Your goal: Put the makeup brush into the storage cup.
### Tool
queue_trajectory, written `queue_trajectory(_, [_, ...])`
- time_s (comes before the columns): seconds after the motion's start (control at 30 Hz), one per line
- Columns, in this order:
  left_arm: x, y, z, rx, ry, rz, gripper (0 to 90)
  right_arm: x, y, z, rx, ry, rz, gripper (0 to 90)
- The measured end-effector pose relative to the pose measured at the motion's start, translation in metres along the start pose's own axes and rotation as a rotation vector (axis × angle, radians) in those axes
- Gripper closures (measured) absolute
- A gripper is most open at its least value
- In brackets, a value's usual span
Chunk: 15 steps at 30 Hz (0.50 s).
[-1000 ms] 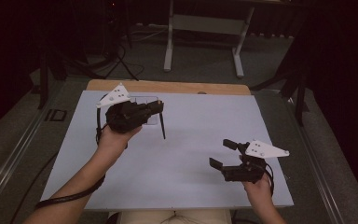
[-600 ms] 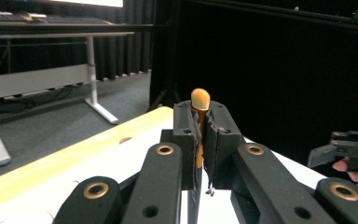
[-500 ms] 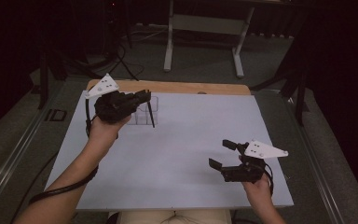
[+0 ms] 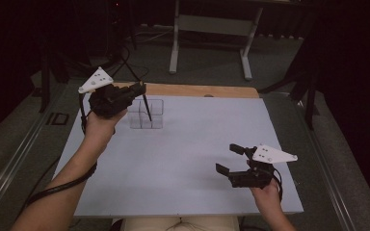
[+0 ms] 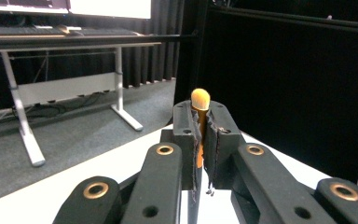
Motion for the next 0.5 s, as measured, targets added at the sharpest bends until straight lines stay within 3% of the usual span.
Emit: queue_trajectory(0.5, [0.013, -0.027, 0.0, 0.087, 0.022, 0.028, 85.2, -0.001, 0.0, 0.001, 0.005, -0.003, -0.005, 14.3])
Point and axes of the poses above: each handheld gripper's, and its own axes: z roughly forward along the jaws, x roughly out of its top, y roughly to its right, the point moved 3 cm from there along z, roughly forward along the jaws, and after that the axes turned 5 degrees about z, right-handed, at the moved point
